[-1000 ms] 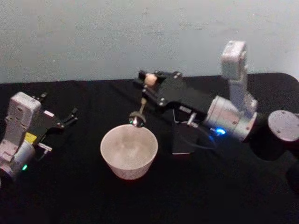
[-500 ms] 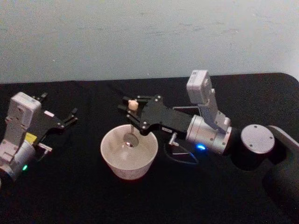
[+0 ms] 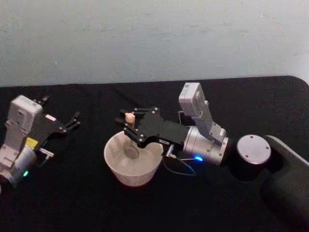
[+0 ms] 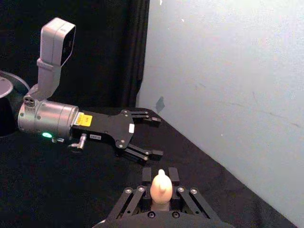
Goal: Pick up the stirring spoon with one hand, stir inside the cup, then place it back in its original position.
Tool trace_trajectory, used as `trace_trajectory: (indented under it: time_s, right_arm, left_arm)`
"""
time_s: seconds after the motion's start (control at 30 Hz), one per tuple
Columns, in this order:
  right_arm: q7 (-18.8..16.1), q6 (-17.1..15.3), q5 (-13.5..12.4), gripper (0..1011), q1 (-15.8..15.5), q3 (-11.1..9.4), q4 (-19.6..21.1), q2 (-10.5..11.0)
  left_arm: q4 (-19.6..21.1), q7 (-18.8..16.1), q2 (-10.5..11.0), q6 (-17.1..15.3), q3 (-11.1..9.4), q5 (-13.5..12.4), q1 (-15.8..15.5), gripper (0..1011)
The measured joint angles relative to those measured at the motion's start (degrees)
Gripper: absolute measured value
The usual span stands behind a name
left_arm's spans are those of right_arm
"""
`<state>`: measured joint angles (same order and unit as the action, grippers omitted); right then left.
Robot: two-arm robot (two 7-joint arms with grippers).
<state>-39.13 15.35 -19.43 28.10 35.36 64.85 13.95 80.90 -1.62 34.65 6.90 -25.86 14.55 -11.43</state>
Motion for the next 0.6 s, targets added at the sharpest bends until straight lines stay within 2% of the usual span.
trace_trajectory:
  time_s: [0.3,0.6]
  right_arm:
    - [0.72,0.16,1.01,211,0.27,-0.42,-1.08,-0.46]
    - [0.62,-0.77,0.33,211,-1.62,-1.97,2.21,1.70]
  left_arm:
    - [0.00,0.00,0.00,0.00,0.00,0.00,0.00,1001]
    - [0.00,0.00,0.00,0.00,0.00,0.00,0.00,1001]
